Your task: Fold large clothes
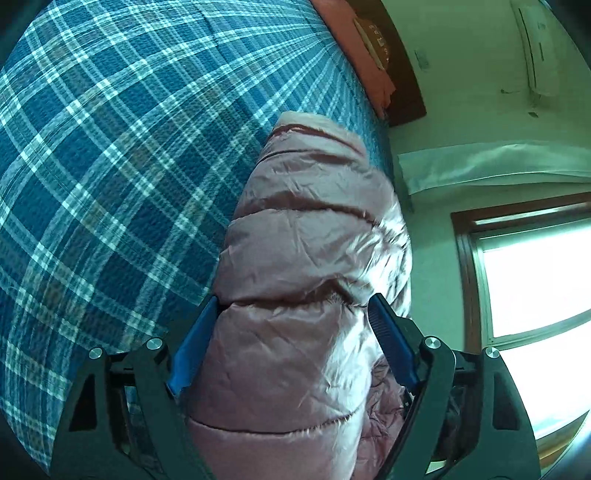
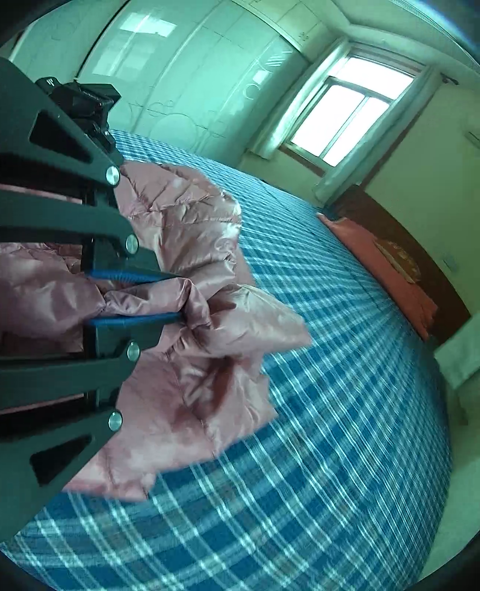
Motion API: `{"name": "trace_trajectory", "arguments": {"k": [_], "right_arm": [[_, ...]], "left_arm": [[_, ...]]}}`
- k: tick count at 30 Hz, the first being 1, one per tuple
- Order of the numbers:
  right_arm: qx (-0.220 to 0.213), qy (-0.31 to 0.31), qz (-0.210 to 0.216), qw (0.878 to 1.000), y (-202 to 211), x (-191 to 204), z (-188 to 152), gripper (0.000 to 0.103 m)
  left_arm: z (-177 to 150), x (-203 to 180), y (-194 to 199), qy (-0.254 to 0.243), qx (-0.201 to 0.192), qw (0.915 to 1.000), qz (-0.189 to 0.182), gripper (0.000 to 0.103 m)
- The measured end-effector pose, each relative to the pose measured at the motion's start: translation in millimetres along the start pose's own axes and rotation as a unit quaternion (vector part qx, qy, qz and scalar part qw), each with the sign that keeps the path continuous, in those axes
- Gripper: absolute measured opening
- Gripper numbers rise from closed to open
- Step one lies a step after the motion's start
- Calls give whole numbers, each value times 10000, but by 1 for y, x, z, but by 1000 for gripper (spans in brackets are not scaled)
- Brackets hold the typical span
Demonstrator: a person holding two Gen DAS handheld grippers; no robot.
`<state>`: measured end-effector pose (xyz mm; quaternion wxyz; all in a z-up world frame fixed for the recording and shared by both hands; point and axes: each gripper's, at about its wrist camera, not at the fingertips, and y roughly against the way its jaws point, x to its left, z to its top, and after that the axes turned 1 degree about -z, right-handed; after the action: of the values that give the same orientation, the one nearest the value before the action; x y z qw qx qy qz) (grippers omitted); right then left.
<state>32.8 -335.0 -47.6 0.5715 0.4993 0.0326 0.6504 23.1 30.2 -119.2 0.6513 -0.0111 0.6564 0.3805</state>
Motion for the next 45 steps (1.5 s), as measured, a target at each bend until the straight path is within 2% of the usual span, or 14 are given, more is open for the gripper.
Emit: {"name": "trace_trajectory", "arguments": {"k": [8, 13, 18, 19, 20, 21, 22, 25, 28, 30, 32, 36, 39, 45], "right_arm": [[-70, -436, -566, 9974, 15, -54, -12, 8], [102, -739, -350, 9966, 6, -77, -17, 8], [-8, -749, 124, 9971, 8, -77, 4, 12], [-48, -779, 283, 9965, 12, -77, 9, 14], [-109, -791, 416, 9959, 15, -75, 12, 29], [-181, -790, 498, 9955, 19, -73, 15, 55], [-277, -765, 593, 9949, 21, -70, 17, 65], [-75, -588, 754, 9954, 15, -59, 23, 68], [110, -403, 630, 9971, 6, -51, 22, 62], [288, -305, 376, 9984, -9, -50, 23, 29], [461, -364, 298, 9978, -20, -55, 18, 13], [524, -341, 3, 9980, -30, -63, 8, 7], [531, -509, -152, 9972, -29, -81, -1, 2], [436, -627, 33, 9971, -3, -75, -1, 9]], "left_arm": [[-9, -20, -29, -365, 206, 9981, 457, 81], [-14, -9, -46, -235, 319, 9970, 664, 81], [-12, -7, -42, -176, 374, 9979, 492, 81], [-11, -5, -41, -135, 385, 9982, 448, 81], [-10, -2, -41, -107, 384, 9983, 425, 81], [-9, 1, -37, -96, 383, 9984, 415, 81], [-10, 1, -36, -99, 376, 9984, 411, 81], [-11, -1, -33, -71, 357, 9987, 365, 81], [-13, -5, -19, -107, 275, 9991, 315, 81], [-16, -4, -12, -186, 214, 9989, 363, 81], [-18, 4, -11, -151, 204, 9988, 412, 81], [-22, 14, -26, -42, 329, 9980, 543, 80], [-23, 3, -37, -646, 361, 9938, 836, 80], [-24, 0, -12, -704, 327, 9951, 618, 80]]}}
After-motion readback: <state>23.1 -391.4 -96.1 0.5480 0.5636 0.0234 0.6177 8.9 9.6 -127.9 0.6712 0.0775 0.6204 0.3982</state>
